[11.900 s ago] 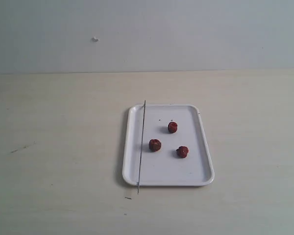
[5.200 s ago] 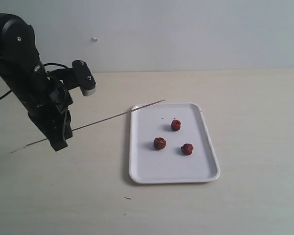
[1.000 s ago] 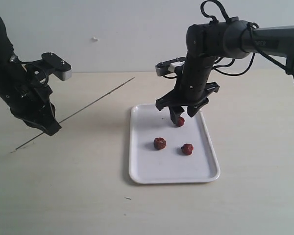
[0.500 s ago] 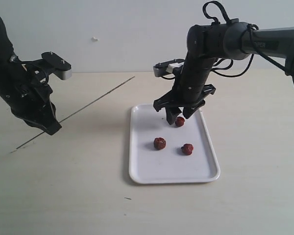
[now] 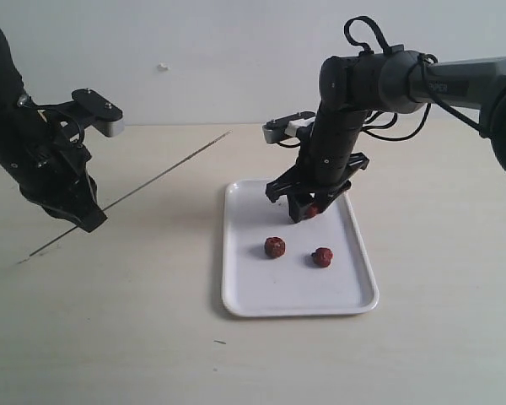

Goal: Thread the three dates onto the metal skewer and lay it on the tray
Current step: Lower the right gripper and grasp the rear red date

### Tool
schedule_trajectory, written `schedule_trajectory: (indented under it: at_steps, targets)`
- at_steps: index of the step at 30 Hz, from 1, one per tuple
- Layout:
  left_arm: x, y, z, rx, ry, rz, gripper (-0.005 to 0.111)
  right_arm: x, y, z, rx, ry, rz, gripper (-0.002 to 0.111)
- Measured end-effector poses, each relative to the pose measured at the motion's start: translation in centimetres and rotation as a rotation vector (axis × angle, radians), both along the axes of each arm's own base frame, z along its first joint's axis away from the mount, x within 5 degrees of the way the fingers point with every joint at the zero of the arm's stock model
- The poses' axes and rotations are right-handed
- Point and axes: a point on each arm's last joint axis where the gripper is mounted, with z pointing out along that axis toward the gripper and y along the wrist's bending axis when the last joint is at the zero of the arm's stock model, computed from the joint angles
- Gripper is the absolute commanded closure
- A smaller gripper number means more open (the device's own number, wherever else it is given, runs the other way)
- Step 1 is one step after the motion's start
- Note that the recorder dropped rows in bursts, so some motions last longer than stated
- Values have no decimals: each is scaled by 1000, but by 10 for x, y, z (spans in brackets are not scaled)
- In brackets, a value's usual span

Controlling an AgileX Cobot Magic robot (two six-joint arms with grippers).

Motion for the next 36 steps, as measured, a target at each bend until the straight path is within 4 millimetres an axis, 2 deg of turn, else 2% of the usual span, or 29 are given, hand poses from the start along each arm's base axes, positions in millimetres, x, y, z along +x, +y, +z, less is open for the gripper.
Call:
schedule_trajectory:
  at_steps: [7,22,28,36]
  targets:
    - [1,0,0,-2,-9,2,107,-1,0,0,-2,10,1,72]
    - [2,0,0,-4,-21,2,107,-1,0,0,-2,12,1,74]
    - [2,0,0,-4,-22,2,107,-1,0,0,-1,13,-4,89]
    - [3,0,1,-6,-29,3,107,0,0,2,1,13,-17,89]
